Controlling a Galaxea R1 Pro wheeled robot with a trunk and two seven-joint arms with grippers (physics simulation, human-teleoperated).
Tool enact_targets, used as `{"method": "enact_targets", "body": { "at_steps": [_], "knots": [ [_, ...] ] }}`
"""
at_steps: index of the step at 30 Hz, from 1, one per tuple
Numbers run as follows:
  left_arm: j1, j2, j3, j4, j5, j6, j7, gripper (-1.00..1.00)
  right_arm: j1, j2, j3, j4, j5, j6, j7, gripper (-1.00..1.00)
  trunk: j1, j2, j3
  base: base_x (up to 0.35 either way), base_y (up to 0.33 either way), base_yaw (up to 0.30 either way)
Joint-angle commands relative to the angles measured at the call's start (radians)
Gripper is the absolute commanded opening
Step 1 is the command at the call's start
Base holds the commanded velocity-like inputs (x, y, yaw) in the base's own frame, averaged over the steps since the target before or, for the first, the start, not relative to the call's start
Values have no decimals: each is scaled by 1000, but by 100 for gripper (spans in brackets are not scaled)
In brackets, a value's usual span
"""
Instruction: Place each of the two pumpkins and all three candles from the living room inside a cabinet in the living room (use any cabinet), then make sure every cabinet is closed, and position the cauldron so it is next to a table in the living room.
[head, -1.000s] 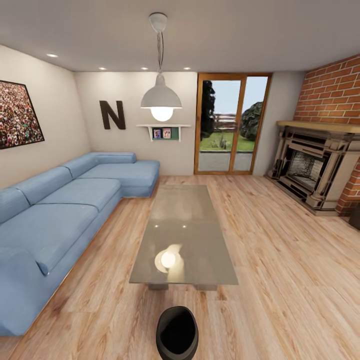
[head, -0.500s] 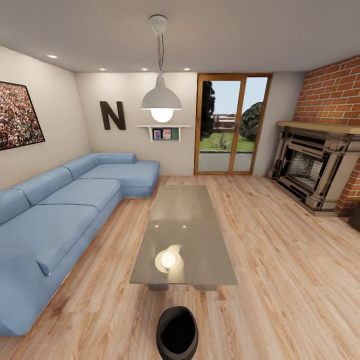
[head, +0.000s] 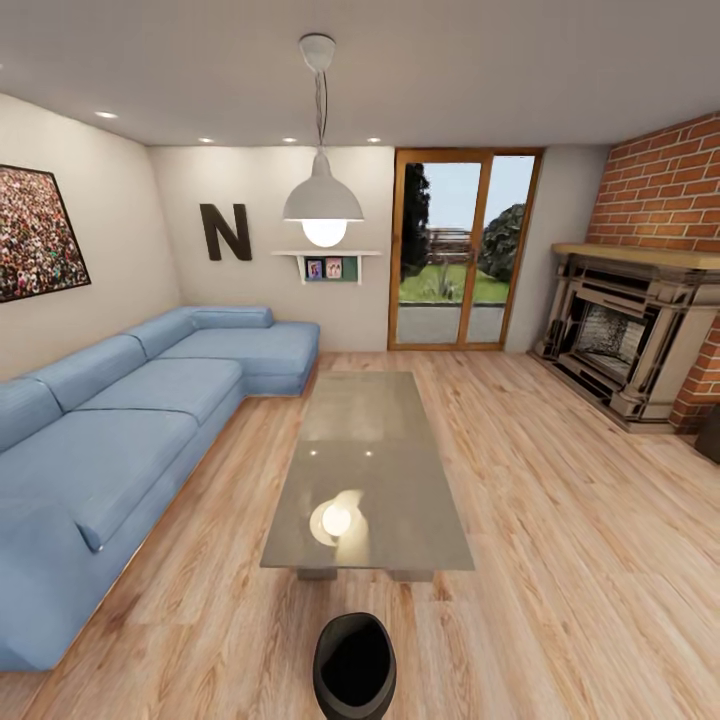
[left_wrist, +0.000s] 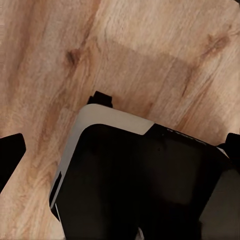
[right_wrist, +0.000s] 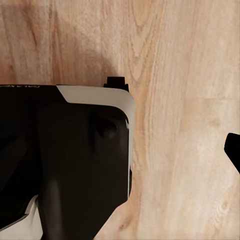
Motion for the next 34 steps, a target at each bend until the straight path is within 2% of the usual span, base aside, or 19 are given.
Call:
{"method": "enact_targets", "body": {
  "at_steps": [1,5,8,9,11,34],
  "knots": [
    [-1,0,-9,3,8,2,-6,100,-2,0,9,2,-8,1,4,100,-3,5,1,0,0,0],
    [-1,0,-8,3,3,-9,-3,100,-2,0,9,2,-8,1,5,100,-19,33,14,0,0,0],
    [5,-1,-7,4,3,-81,-2,100,-2,0,9,2,-8,1,4,100,-19,33,14,0,0,0],
    [10,-1,-7,4,4,-132,-1,100,-2,0,9,2,-8,1,4,100,-19,33,14,0,0,0],
    [13,0,-7,4,4,-156,-1,100,-2,0,9,2,-8,1,4,100,-19,33,14,0,0,0],
    [15,-1,-3,-1,5,-171,-4,100,-2,0,9,2,-8,1,4,100,-19,33,14,0,0,0]
  ]
}}
